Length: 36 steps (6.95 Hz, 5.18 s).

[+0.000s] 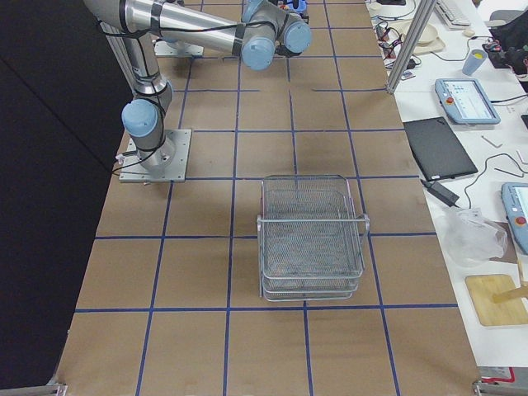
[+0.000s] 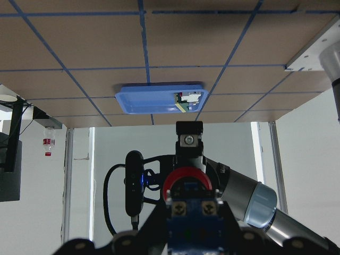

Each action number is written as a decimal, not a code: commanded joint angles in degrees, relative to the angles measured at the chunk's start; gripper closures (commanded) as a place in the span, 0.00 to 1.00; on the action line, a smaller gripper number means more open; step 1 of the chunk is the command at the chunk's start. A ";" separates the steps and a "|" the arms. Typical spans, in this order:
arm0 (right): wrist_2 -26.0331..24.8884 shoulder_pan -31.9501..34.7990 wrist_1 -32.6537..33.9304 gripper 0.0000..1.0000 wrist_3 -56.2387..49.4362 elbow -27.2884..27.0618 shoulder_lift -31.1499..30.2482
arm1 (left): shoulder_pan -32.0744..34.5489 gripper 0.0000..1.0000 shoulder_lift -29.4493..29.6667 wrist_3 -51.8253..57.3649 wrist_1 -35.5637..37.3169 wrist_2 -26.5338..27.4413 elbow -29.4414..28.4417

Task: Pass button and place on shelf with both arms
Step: 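Open the left gripper and withdraw it while the right gripper carries the button away, then lower the button into the wire mesh basket with the right gripper and release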

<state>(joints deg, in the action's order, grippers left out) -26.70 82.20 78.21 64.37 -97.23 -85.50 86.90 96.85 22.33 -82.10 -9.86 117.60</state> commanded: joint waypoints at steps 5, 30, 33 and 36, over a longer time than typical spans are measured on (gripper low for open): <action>-31.01 -8.72 -2.80 1.00 -26.52 11.79 -0.46 | -19.57 0.00 0.53 -3.61 1.07 51.91 -11.12; -69.19 -26.75 17.99 0.01 -94.78 13.47 8.88 | -2.61 0.00 -10.81 -18.55 -10.27 99.94 -27.95; -68.67 -25.78 7.09 0.00 -93.64 13.65 1.06 | -2.70 0.00 -10.81 -18.55 -10.27 99.94 -27.95; -64.27 -14.41 1.77 0.00 -81.33 13.47 -4.93 | -2.79 0.00 -10.64 -18.55 -10.18 99.86 -27.95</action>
<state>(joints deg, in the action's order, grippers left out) -91.71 62.32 81.03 -19.31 -83.69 -88.60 84.12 86.09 3.82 -92.29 90.18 89.61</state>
